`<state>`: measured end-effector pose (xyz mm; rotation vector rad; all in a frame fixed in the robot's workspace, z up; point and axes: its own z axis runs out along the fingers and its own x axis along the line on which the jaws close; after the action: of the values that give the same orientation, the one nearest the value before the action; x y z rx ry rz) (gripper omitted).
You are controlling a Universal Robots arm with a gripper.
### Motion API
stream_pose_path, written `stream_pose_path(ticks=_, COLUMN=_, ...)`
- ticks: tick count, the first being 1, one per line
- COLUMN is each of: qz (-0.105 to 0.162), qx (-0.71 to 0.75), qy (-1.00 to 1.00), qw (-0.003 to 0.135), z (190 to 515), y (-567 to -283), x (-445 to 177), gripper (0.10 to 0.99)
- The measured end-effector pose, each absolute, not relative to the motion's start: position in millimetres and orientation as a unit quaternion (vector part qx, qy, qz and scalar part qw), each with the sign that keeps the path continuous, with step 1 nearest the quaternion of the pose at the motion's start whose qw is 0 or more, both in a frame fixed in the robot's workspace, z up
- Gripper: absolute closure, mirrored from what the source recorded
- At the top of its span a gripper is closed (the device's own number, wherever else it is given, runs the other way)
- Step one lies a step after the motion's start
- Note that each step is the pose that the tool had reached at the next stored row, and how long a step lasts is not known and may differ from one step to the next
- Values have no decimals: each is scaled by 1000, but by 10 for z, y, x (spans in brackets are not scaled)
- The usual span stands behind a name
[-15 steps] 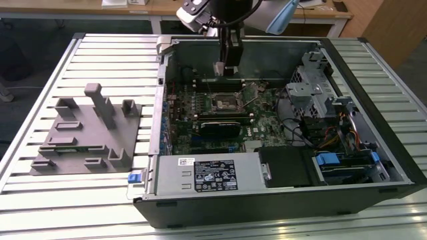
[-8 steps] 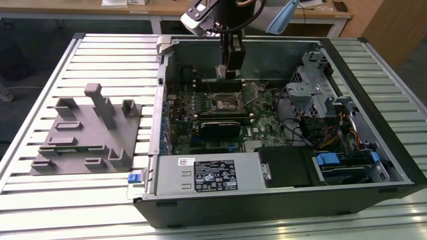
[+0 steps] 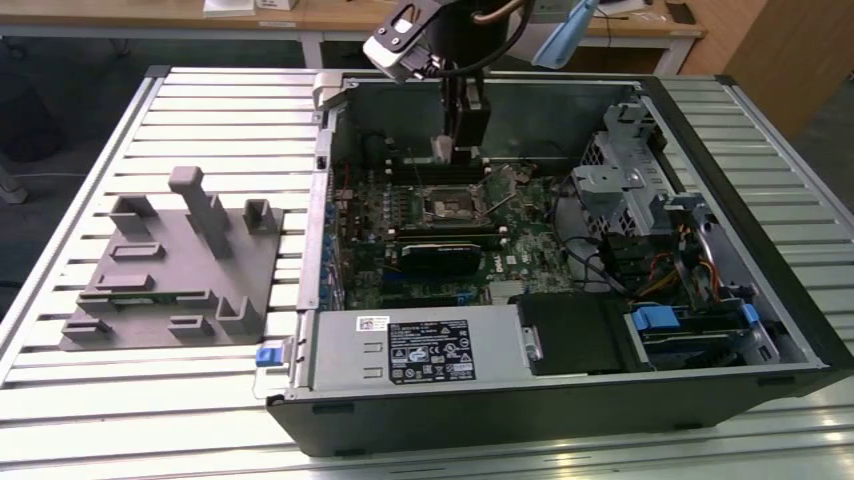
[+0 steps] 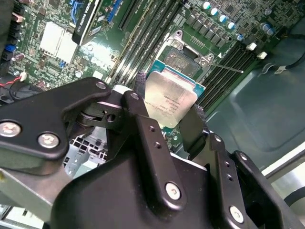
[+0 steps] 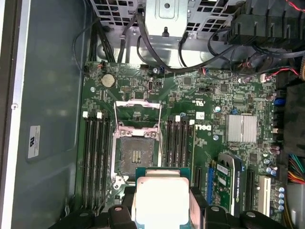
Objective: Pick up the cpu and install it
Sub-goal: 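Place the cpu into insertion slot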
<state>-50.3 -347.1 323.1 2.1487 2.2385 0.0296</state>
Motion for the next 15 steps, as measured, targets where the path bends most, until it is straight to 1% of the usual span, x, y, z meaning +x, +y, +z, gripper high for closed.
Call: stream_pose_path(ticks=15, qz=10, qx=692, qy=721, qw=19, z=3150, y=-3460, x=-504, gripper=553)
